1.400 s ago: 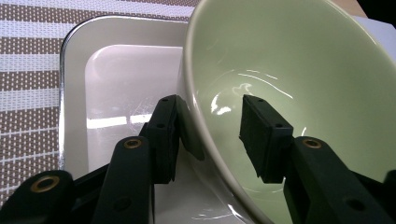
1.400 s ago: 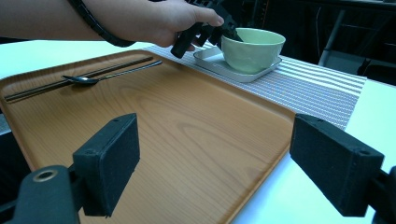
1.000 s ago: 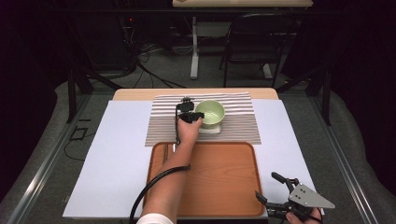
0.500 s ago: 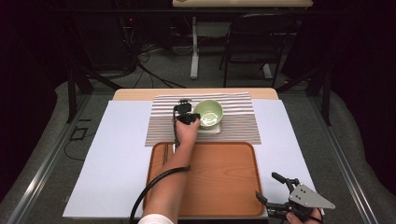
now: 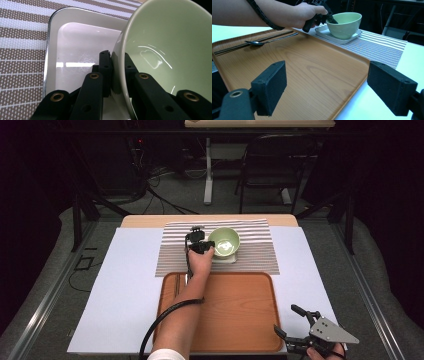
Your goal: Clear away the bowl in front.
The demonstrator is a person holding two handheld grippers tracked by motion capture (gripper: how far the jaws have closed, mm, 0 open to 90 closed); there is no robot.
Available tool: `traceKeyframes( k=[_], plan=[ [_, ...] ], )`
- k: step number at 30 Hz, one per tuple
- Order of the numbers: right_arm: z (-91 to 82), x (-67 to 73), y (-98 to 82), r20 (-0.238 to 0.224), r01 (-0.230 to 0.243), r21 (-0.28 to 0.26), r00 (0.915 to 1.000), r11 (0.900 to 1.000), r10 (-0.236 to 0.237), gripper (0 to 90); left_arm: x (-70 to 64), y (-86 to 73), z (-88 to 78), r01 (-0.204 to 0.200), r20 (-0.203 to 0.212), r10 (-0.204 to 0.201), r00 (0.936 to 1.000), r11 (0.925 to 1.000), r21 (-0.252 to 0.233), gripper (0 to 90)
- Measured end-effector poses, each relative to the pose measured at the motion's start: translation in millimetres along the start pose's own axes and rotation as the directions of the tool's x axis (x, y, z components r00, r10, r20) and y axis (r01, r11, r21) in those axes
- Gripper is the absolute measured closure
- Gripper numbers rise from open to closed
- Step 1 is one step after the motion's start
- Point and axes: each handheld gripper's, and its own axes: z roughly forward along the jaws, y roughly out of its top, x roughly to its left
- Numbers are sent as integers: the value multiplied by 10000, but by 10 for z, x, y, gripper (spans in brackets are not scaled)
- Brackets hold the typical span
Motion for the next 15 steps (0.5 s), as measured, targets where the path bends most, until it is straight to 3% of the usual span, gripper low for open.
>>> traceKeyframes(
  k=[6, 15],
  plan=[
    [-1, -4, -1, -11, -10, -8, 10000, 10000, 10, 154, -4, 20, -9, 305, 65, -305, 9995, 9995, 85, 827],
    [-1, -3, -1, -13, -18, 3, 10000, 10000, 18, 154, -10, 26, -18, 331, 118, -332, 9994, 9994, 121, 827]
  ],
)
